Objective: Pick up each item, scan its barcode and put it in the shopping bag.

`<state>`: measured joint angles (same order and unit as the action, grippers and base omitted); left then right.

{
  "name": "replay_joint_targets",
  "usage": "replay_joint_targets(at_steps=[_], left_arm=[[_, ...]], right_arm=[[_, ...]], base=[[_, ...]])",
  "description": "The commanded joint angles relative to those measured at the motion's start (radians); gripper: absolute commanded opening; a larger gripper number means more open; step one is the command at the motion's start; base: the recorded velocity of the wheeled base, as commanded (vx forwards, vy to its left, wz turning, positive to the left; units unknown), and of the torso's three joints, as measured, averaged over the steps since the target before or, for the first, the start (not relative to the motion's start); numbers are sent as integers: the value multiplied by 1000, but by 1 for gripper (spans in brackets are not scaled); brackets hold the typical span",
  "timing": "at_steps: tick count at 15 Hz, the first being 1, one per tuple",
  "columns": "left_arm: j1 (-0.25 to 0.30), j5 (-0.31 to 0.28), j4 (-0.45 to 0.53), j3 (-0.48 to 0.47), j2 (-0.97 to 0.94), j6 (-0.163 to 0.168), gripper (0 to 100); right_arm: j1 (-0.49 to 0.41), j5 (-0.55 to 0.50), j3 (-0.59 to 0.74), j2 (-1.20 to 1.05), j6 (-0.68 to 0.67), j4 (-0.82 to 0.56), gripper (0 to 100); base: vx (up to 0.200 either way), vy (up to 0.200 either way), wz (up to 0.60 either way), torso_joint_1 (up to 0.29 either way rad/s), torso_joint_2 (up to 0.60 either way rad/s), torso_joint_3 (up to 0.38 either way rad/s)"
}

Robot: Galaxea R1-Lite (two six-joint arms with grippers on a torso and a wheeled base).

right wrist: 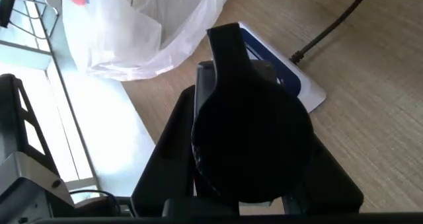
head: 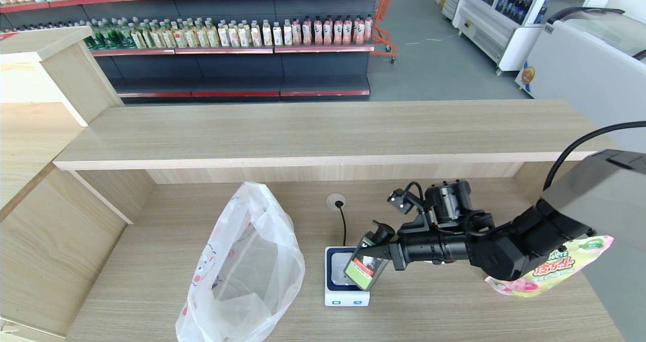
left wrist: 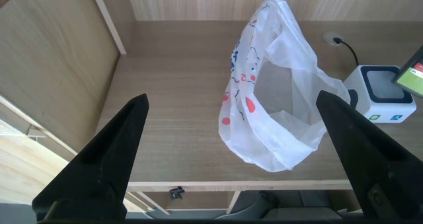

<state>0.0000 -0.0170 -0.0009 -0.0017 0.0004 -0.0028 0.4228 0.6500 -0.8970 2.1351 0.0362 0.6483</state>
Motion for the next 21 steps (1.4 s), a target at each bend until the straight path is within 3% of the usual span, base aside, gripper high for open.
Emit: replay_joint_targets(at_steps=[1,9,12,15,21], left_arm=[[0,0,-1,0,0,0,100],[0,0,-1,0,0,0,100],[0,0,-1,0,0,0,100],[0,0,-1,0,0,0,100],[0,0,-1,0,0,0,100]], right_arm=[[16,-4,-17,48,1,5,0],[30,-33,-86,60,-41,1,0],[25,-32,-42,-52,-136,1,0],[-22,-23,110,-304,-246,5,0],[-113,-33,434,-613,-22,174,0]], base=[[0,0,0,0,0,0],[0,0,0,0,0,0],[0,0,0,0,0,0],[0,0,0,0,0,0],[0,0,0,0,0,0]])
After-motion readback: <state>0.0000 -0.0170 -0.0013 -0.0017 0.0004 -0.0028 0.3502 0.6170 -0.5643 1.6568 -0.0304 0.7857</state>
